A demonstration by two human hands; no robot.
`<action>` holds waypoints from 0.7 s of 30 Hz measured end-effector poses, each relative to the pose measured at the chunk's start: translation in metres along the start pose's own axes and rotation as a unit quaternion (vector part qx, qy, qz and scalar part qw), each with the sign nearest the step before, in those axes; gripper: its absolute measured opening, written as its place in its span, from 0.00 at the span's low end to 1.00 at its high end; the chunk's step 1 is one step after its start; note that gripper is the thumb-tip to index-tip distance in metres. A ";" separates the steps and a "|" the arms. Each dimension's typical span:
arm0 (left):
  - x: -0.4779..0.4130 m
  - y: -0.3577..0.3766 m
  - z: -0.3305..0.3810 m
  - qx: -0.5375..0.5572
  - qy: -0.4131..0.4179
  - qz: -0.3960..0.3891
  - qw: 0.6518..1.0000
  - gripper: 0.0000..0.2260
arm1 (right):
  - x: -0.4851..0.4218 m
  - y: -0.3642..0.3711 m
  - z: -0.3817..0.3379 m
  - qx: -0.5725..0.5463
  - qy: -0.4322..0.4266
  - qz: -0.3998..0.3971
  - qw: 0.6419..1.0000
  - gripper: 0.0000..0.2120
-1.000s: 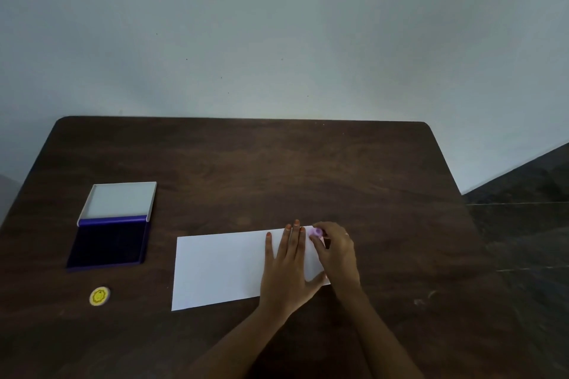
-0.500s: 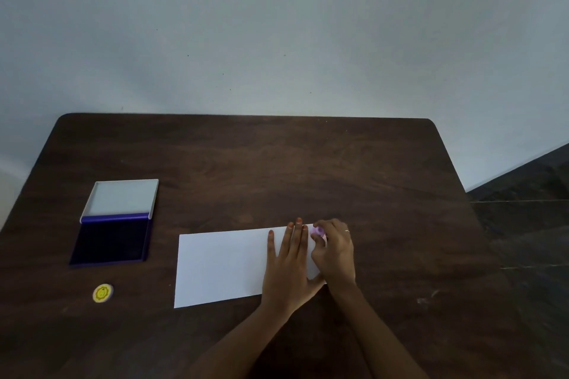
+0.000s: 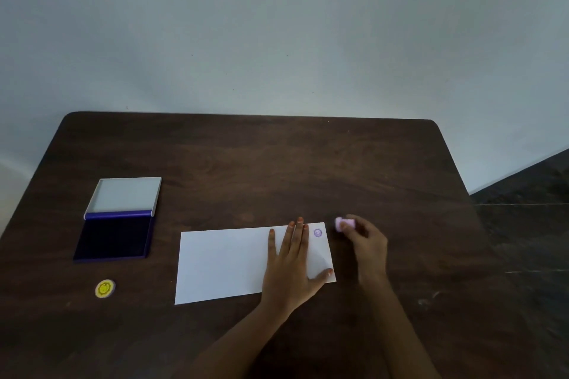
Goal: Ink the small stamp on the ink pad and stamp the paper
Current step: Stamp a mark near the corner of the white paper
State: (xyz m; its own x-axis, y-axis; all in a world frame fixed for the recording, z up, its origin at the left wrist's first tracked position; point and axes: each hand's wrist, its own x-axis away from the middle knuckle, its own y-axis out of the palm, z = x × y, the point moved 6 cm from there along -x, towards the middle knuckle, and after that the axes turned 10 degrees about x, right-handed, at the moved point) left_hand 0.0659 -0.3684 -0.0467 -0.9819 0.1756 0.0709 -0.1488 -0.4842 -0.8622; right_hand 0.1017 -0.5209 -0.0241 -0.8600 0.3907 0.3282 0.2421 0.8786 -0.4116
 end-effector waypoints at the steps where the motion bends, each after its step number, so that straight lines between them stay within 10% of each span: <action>1: 0.000 0.001 -0.001 -0.005 -0.002 -0.003 1.000 0.41 | -0.002 -0.006 0.007 -0.112 0.058 -0.005 0.992 0.09; 9: -0.001 0.001 0.000 -0.018 0.007 0.002 1.000 0.42 | 0.000 -0.006 0.020 -0.482 0.279 -0.038 0.830 0.07; 21: -0.001 0.005 -0.004 -0.012 0.007 0.008 1.000 0.42 | 0.000 -0.002 0.023 -0.494 0.289 -0.037 0.819 0.06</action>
State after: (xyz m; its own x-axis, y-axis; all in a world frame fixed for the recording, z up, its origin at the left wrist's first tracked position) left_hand 0.0664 -0.3678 -0.0528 -0.9822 0.1811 0.0506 -0.1312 -0.4669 -0.8745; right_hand 0.0910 -0.5289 -0.0433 -0.6018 0.1403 0.7862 0.6899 0.5873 0.4233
